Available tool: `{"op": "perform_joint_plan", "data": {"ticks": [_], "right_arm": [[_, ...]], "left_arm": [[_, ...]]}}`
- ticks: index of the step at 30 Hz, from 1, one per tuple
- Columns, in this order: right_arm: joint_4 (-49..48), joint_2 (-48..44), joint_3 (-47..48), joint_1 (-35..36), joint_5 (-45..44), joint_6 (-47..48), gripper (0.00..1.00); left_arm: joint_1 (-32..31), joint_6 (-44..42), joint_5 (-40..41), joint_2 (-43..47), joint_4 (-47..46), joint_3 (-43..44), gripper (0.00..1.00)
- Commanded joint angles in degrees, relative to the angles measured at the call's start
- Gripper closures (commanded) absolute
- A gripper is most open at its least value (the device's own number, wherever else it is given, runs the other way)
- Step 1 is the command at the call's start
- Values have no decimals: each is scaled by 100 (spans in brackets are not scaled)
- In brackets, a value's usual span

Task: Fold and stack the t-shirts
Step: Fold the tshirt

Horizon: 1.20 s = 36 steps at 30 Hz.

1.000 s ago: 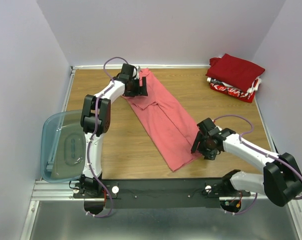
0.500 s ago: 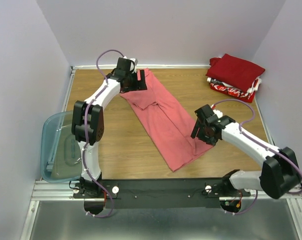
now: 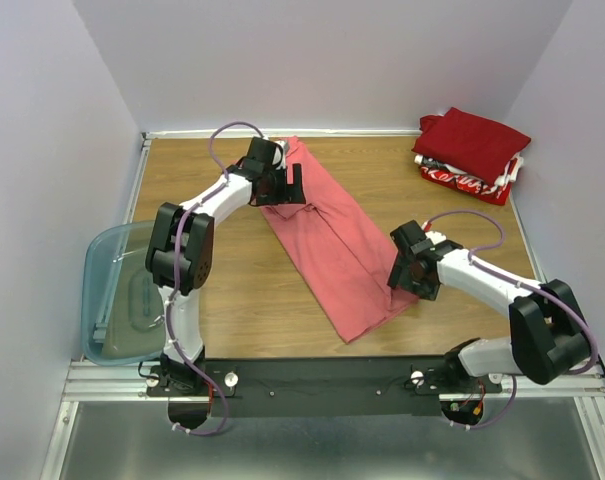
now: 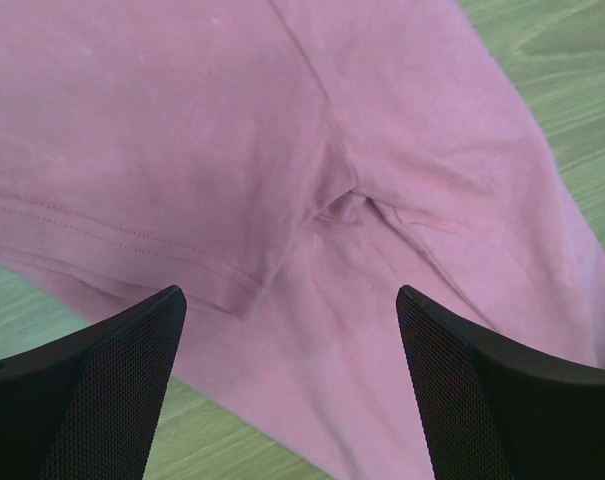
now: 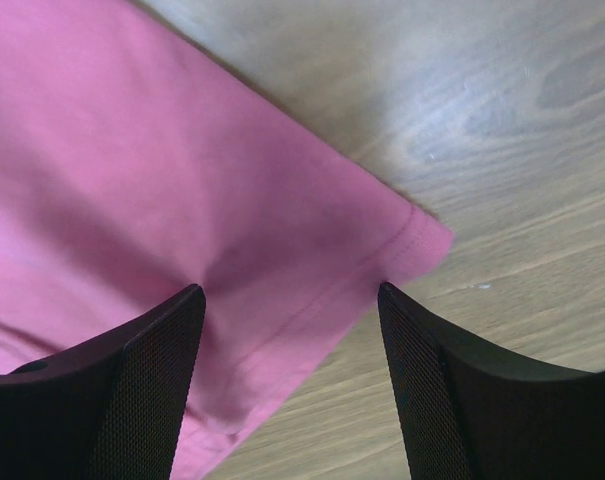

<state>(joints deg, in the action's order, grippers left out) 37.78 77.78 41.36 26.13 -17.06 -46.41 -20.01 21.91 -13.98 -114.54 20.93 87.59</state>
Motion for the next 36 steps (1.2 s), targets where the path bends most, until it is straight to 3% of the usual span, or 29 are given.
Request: {"op": "perform_joint_plan", "data": {"ticks": [1, 18, 36], "right_arm": [[-218, 62, -373, -20, 18, 18, 23], [-139, -307, -1122, 226, 1871, -772, 26], [88, 563, -473, 1411, 1759, -1142, 27]], "left_arm": [[-12, 59, -27, -296, -133, -93, 7], [-82, -574, 150, -1272, 104, 486, 7], [-187, -1593, 272, -2151, 956, 2113, 7]]}}
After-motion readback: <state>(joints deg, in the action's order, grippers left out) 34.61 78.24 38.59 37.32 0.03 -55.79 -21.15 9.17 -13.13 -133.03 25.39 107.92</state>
